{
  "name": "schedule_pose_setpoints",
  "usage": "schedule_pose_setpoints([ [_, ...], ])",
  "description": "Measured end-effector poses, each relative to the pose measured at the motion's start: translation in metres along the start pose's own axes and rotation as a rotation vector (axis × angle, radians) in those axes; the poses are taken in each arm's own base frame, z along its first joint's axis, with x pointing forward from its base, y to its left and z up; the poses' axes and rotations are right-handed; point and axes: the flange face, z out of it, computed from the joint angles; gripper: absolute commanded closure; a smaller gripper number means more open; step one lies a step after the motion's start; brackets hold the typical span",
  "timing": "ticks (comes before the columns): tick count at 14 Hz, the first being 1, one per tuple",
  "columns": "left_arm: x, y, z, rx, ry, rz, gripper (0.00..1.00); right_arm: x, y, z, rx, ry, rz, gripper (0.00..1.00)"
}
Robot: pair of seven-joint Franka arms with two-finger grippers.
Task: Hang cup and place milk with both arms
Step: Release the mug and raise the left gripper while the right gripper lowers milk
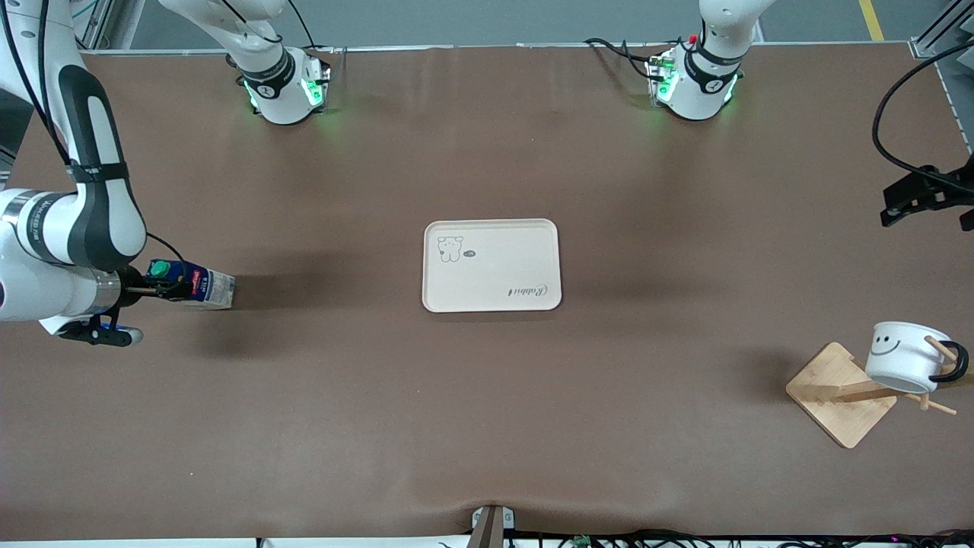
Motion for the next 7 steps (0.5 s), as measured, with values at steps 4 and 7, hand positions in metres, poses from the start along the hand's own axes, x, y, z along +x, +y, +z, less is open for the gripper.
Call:
schedule_pose_setpoints([
  [4,-0.007,0.035,-0.009,0.023,-0.001,-0.027,0.00,0.000,0.000,0.001,0.001,-0.003,0.001,0.00],
  [7,-0.017,0.053,-0.015,0.031,0.000,-0.045,0.00,0.001,-0.002,0.005,0.044,-0.008,0.014,0.00],
])
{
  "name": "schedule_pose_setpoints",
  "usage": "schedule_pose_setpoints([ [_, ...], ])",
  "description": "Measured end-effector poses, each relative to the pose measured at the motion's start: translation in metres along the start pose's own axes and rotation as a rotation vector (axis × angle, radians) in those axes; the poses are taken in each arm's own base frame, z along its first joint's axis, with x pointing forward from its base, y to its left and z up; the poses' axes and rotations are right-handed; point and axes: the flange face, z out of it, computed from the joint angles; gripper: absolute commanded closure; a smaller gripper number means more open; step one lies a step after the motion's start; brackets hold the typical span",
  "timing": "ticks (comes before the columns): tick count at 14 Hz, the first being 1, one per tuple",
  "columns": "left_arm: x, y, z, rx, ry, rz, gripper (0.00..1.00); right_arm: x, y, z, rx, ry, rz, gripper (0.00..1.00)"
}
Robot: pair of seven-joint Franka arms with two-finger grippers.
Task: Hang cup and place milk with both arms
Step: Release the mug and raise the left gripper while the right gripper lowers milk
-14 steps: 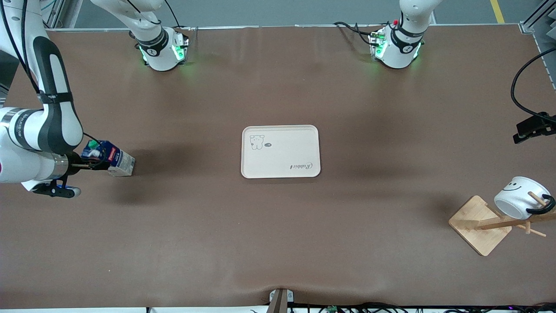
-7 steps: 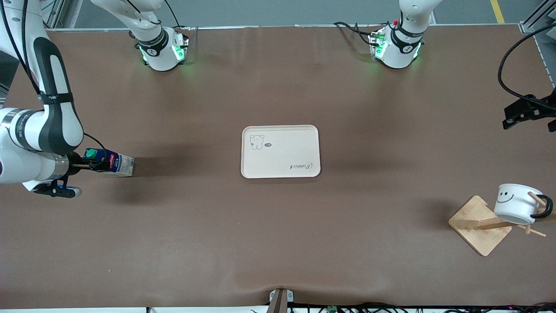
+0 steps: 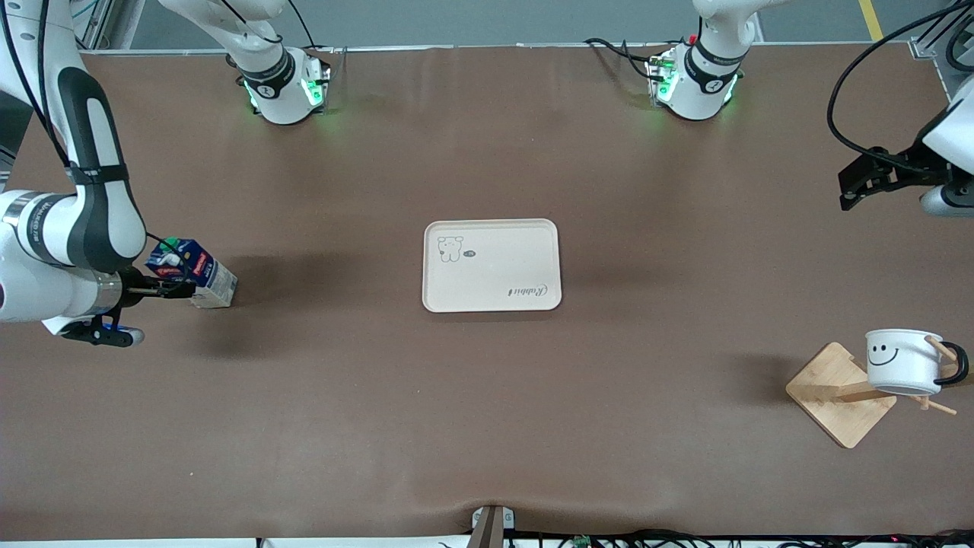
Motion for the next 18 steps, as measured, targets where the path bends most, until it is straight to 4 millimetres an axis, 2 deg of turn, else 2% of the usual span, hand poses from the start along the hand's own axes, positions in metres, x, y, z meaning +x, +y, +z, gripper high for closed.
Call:
schedule_pose_setpoints([
  [4,-0.009,0.009,-0.003,0.005,-0.015,-0.034,0.00,0.001,-0.003,-0.003,0.028,0.008,0.003,0.00],
  [7,-0.011,0.018,-0.003,0.005,-0.017,-0.032,0.00,0.007,-0.007,-0.029,0.032,0.063,-0.081,0.00],
  [9,-0.013,0.016,-0.003,0.006,-0.018,-0.036,0.00,0.007,-0.008,-0.046,0.032,0.077,-0.123,0.00],
  [14,-0.014,0.015,-0.003,0.006,-0.019,-0.038,0.00,0.004,-0.011,-0.069,0.033,0.073,-0.149,0.00],
  [16,-0.015,0.015,-0.003,-0.028,-0.022,-0.042,0.00,0.000,-0.019,-0.083,0.032,0.056,-0.167,0.00],
  [18,-0.019,0.012,-0.003,-0.050,-0.026,-0.052,0.00,-0.011,-0.033,-0.107,0.029,0.019,-0.190,0.00],
])
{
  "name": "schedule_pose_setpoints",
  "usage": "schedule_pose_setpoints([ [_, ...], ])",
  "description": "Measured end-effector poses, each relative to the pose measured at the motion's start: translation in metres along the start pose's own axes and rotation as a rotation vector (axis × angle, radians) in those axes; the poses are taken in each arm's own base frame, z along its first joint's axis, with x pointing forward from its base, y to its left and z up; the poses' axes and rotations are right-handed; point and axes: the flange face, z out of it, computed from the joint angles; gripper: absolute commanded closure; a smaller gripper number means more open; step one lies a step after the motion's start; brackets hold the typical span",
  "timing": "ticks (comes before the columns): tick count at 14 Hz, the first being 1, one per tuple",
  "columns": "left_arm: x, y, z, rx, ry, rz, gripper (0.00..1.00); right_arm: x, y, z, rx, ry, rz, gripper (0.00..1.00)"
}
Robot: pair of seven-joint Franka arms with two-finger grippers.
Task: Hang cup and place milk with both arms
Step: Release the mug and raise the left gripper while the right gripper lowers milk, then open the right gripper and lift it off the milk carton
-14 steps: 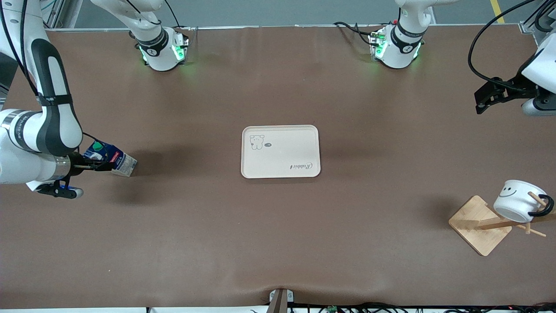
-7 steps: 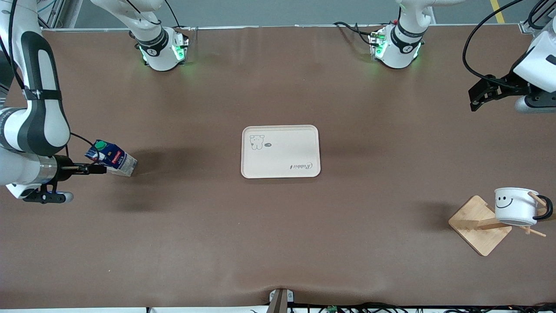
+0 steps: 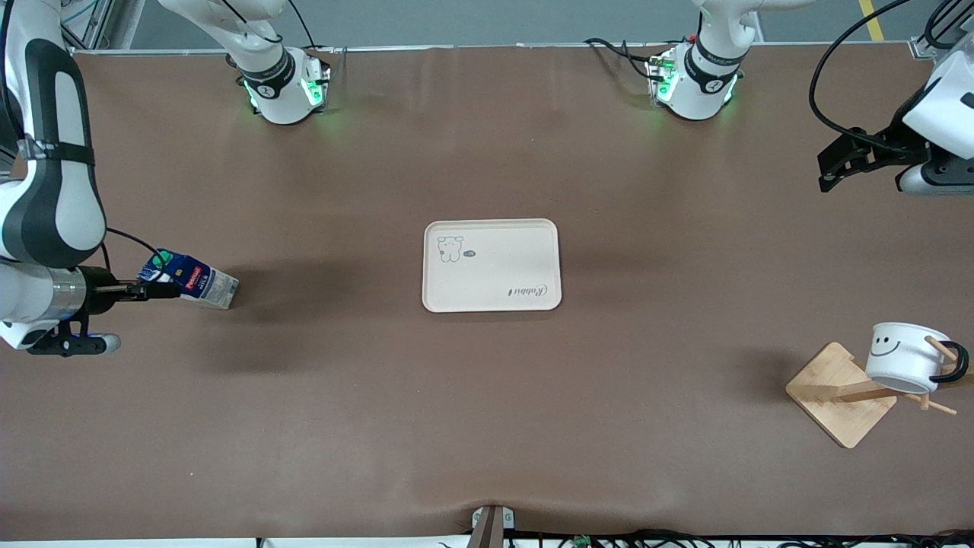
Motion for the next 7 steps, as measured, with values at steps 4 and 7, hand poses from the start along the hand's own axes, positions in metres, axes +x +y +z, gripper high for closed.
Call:
schedule_pose_setpoints([
  [4,-0.006,-0.001,-0.003,0.000,0.003,-0.002,0.00,-0.019,-0.024,-0.079,-0.015,0.063,-0.033,0.00],
  [7,-0.008,-0.002,-0.002,0.001,0.001,-0.003,0.00,-0.045,-0.036,-0.118,-0.011,0.088,-0.032,0.00],
])
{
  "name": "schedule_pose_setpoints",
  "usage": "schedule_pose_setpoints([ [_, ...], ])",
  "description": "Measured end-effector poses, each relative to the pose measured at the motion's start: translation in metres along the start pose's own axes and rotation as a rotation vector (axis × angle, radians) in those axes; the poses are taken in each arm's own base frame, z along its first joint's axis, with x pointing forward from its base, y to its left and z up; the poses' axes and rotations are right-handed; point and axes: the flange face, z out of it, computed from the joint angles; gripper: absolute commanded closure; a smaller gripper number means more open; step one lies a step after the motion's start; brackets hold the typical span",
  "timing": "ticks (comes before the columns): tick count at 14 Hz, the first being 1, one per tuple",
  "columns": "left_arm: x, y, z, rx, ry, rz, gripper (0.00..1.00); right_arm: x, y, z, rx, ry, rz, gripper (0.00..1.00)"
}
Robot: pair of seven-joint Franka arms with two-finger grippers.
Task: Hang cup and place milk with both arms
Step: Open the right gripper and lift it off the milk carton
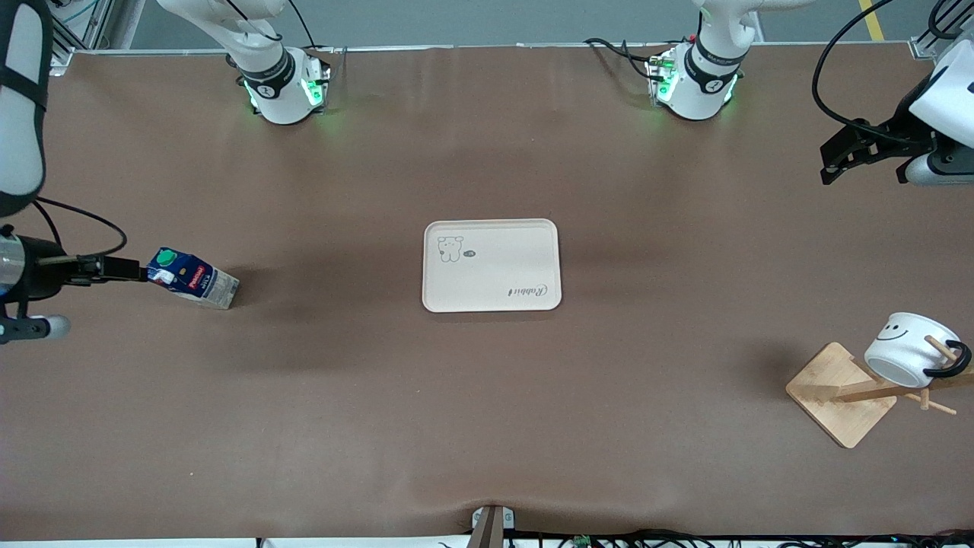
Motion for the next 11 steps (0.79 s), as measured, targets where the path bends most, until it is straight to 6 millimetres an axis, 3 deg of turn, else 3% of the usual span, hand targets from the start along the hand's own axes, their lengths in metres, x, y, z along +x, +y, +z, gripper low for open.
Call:
schedule_pose_setpoints([
  [5,-0.001,0.000,0.004,0.001,-0.009,-0.001,0.00,-0.083,-0.063,-0.086,-0.019,0.083,-0.016,0.00],
  [8,-0.001,0.000,0.006,0.002,-0.013,0.000,0.00,-0.111,-0.064,-0.106,-0.022,0.121,-0.012,0.00],
  [11,-0.001,0.000,0.007,0.002,-0.015,0.001,0.00,-0.124,-0.057,-0.108,-0.024,0.125,0.001,0.00],
])
